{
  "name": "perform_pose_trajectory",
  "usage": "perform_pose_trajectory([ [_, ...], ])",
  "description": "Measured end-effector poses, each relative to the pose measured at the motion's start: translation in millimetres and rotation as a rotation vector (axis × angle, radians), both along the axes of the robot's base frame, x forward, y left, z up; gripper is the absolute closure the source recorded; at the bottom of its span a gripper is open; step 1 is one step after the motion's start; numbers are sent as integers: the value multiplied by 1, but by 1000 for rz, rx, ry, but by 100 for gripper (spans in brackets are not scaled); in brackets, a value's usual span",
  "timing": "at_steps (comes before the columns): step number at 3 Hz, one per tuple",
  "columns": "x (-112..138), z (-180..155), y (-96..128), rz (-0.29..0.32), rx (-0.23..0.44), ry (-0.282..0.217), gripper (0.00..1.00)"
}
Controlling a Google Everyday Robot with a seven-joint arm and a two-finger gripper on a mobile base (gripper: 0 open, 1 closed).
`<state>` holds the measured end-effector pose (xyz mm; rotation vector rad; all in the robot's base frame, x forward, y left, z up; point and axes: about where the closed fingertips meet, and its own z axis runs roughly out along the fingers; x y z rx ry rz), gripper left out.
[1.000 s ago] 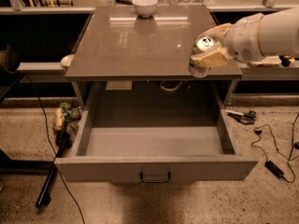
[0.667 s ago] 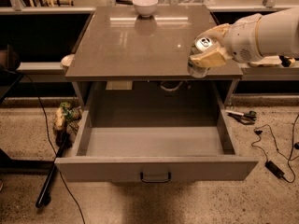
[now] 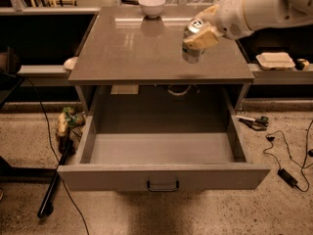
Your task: Pick 7up can from top drawer and place on counter
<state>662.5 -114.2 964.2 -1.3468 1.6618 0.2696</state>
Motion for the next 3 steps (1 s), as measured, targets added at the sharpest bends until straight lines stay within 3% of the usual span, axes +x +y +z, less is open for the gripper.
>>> perform_pose_trajectory([
  [1,34,-2,12,0,-2,46,100],
  [2,64,-19,17,-59,31,132,100],
  [3,89,-34,17,-165,70,211,100],
])
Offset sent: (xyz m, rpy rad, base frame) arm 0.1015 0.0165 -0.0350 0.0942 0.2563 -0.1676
